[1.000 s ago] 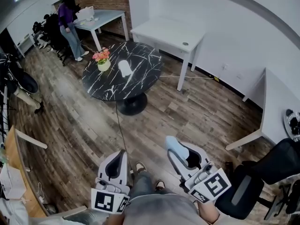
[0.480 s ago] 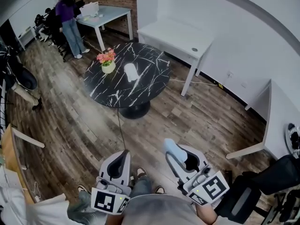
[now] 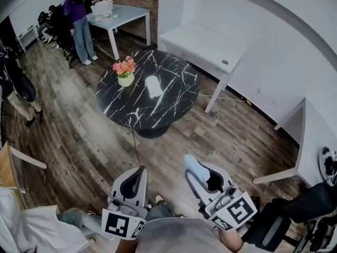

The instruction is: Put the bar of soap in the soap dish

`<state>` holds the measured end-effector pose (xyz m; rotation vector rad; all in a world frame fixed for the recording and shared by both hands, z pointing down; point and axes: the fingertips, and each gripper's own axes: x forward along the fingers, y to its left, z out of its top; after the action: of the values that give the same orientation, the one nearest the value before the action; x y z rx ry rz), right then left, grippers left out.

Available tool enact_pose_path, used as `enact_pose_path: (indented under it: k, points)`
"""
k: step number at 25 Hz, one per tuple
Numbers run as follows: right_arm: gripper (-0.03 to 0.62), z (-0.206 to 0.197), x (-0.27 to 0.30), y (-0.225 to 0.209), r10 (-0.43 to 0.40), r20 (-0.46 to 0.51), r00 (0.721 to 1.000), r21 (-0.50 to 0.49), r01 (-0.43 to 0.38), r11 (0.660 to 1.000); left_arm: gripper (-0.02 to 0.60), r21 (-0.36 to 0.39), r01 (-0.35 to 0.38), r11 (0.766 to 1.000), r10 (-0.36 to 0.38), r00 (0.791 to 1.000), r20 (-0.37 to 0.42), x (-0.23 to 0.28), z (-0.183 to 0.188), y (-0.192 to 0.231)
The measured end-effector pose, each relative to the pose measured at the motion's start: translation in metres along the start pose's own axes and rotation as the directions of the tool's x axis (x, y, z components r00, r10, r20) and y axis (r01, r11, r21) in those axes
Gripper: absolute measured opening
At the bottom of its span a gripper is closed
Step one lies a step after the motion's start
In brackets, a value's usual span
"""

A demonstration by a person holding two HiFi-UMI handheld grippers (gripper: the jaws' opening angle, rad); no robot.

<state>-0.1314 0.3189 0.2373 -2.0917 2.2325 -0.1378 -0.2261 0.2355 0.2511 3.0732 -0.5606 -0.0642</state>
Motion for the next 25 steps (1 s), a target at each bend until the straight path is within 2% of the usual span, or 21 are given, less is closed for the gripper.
enact_pose_path:
  k: [5, 15, 21, 25]
  points:
    - [0.124, 0.001, 0.018, 0.004, -0.017, -0.006, 1.000, -0.014, 0.017, 1.000, 0.003, 0.056, 0.010, 0.998, -0.010, 1.000, -0.001, 0.006, 0.001, 0.017]
    - [0.124, 0.002, 0.038, 0.003, -0.040, -0.012, 0.999, -0.018, 0.040, 0.999, 0.003, 0.014, 0.054, 0.998, -0.054, 0.998, -0.016, 0.018, -0.005, 0.029]
    - [0.124, 0.010, 0.057, -0.012, -0.031, 0.010, 0.999, -0.029, 0.031, 0.999, 0.003, -0.002, 0.045, 0.999, -0.045, 0.999, 0.010, 0.038, -0.001, 0.041]
    - [0.124, 0.012, 0.074, -0.030, -0.032, 0.018, 0.999, -0.032, 0.033, 0.999, 0.003, -0.003, -0.003, 1.000, 0.003, 1.000, 0.000, 0.059, -0.002, 0.050]
